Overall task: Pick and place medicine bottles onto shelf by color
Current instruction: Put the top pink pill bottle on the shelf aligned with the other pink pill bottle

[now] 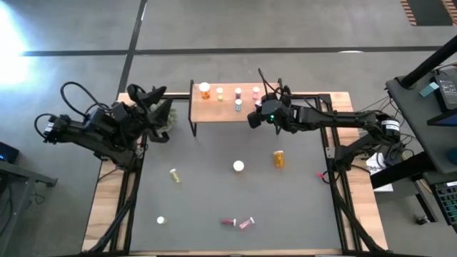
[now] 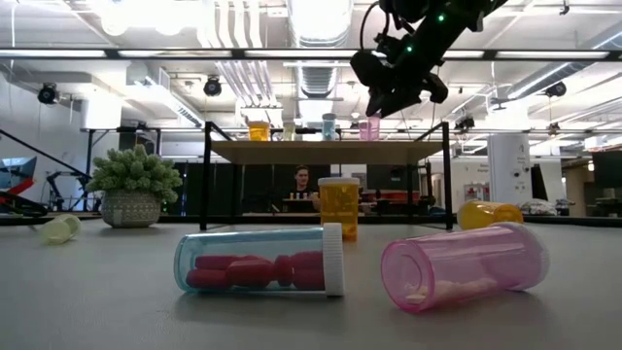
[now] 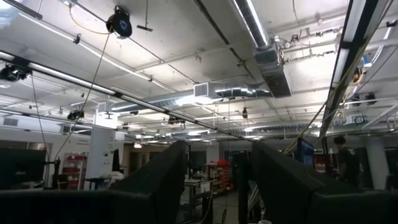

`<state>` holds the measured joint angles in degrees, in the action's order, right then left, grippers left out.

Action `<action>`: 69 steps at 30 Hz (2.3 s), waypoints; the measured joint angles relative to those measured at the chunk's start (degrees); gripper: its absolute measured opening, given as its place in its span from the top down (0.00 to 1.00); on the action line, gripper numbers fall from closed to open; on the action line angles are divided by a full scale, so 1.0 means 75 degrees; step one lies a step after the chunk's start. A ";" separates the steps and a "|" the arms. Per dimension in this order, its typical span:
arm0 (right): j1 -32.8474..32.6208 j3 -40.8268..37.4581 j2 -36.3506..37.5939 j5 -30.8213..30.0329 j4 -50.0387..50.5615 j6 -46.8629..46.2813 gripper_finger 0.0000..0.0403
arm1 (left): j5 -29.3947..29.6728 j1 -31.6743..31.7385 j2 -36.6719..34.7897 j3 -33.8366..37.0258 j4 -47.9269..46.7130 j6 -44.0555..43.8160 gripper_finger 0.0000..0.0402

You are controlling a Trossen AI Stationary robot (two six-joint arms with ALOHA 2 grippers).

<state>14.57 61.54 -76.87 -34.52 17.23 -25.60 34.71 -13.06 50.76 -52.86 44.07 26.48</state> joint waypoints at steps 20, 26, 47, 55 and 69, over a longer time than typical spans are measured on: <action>0.0015 -0.0003 0.0010 0.0006 -0.0283 0.0396 0.72 | 0.0019 0.0000 0.0074 0.0003 -0.0020 0.0000 0.58; 0.0015 -0.0003 0.0010 0.0014 -0.0278 0.0951 0.72 | 0.0019 -0.0001 0.0076 0.0003 -0.0072 -0.0003 0.58; 0.0015 -0.0003 0.0010 0.0294 -0.0280 0.0760 0.72 | 0.0104 0.0000 0.0066 0.0003 -0.0232 0.0175 0.58; 0.0015 -0.0003 0.0007 0.0202 -0.0280 0.0629 0.72 | 0.0252 0.0000 0.0076 0.0003 -0.0230 0.0382 0.58; 0.0160 -0.0009 0.0007 0.0196 -0.0280 0.0490 0.72 | 0.0305 -0.0003 0.0068 0.0003 -0.0364 0.0396 0.58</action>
<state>15.77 61.47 -76.82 -33.06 15.14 -21.92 36.99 -13.08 51.27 -52.84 41.34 29.45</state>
